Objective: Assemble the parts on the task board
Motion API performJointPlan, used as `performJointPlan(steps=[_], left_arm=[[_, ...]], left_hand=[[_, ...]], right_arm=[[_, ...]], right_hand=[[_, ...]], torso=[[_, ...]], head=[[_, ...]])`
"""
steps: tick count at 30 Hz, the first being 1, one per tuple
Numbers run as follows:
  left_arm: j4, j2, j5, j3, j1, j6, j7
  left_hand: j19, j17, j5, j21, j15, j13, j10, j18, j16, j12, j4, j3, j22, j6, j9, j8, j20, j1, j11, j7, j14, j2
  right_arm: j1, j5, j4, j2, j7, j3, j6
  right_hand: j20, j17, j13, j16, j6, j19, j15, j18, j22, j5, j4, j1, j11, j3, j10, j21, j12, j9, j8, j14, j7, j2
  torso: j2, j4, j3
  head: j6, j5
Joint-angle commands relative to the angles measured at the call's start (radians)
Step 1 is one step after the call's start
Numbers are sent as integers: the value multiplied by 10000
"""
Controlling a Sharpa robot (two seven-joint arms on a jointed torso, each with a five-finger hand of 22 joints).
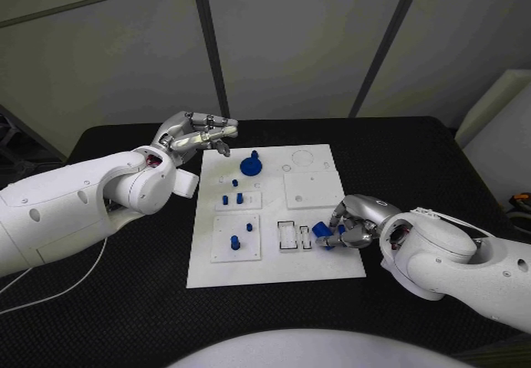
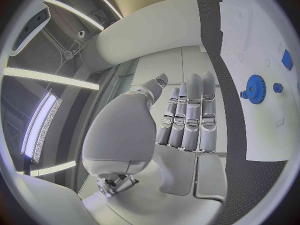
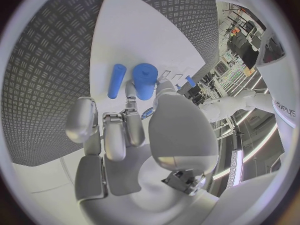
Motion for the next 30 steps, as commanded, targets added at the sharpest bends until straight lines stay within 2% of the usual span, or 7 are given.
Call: performJointPlan(steps=[1, 7, 10, 17, 20, 24, 30], left_arm=[[2, 16, 15, 6, 9, 104, 126], [4, 23, 15, 5, 6, 109, 110], [10, 16, 15, 5, 5, 104, 104], [13, -5, 15, 5, -2, 103, 86], [8, 5, 15, 5, -8, 112, 83], [7, 21, 15, 5, -11, 114, 83], [7, 24, 15, 5, -13, 115, 86]], left_hand=[[-19, -17, -49, -53, 73, -2, -57, -180, -43, 43, -13, -55, -13, -72, 7, 18, 67, -107, -19, 30, -18, -24], [-19, -17, -49, -54, 73, -1, -59, -180, -42, 44, -12, -57, -13, -73, 7, 18, 67, -106, -19, 30, -18, -22], [-19, -17, -47, -58, 74, -1, -64, -180, -41, 47, -9, -63, -15, -76, 7, 18, 68, -105, -18, 31, -20, -15], [-20, -17, -45, -61, 73, -1, -69, -179, -40, 50, -8, -65, -16, -78, 6, 19, 69, -101, -17, 32, -21, -7], [-20, -17, -45, -61, 73, -1, -69, -179, -40, 50, -8, -65, -16, -78, 6, 19, 69, -101, -17, 32, -21, -7], [-19, -17, -41, -66, 74, -1, -78, -178, -38, 56, -8, -69, -19, -82, 6, 19, 70, -90, -16, 31, -24, 9], [-19, -17, -41, -67, 74, -1, -81, -178, -38, 57, -9, -70, -19, -83, 6, 19, 70, -88, -17, 31, -24, 11]], right_arm=[[-87, -100, -101, 106, -150, -42, 321], [-132, -127, -198, 256, -239, -42, 171], [-139, -141, -185, 268, -277, -42, -70], [-146, 123, 153, 122, -161, -38, -1135], [-143, 362, 359, 42, -90, -32, -1510], [-138, 575, 575, 15, -8, -24, -1897], [-133, 774, 728, 158, 96, -14, -2205]], right_hand=[[-31, 1853, 813, 35, 11, 47, -52, -144, -5, -23, 17, -58, -55, -71, 157, 39, -61, -29, -27, 881, -55, 14], [-38, 1889, 843, 46, 8, 50, -60, -149, 19, 35, 2, 127, -64, -83, 156, 48, -57, 9, 33, 888, -65, 124], [-49, 1920, 885, 57, 41, 67, -74, -155, 55, 245, -9, 292, -82, -76, 172, 70, -36, 51, 106, 894, -85, 250], [-81, 1990, 933, 81, 87, 107, -108, -168, 122, 799, -25, 577, -121, -62, 194, 114, -33, 122, 227, 908, -124, 540], [-94, 2014, 948, 90, 142, 116, -125, -169, 136, 998, -35, 677, -144, -57, 202, 124, -35, 148, 273, 913, -152, 639], [-109, 2066, 970, 109, 202, 138, -145, -176, 175, 1130, -38, 758, -172, -48, 217, 150, -27, 170, 312, 924, -186, 731], [-119, 2105, 990, 124, 232, 156, -158, -182, 207, 1190, -39, 798, -189, -43, 231, 171, -13, 181, 327, 932, -203, 777]], torso=[[-3, 2, -3], [-2, 4, -3], [-1, 2, -5], [-10, -28, 6], [-13, -12, -2], [-11, 28, -25], [7, 16, -5]], head=[[-15, -1], [-22, 13], [-29, 31], [-38, 80], [-12, 86], [-2, 60], [-19, 121]])
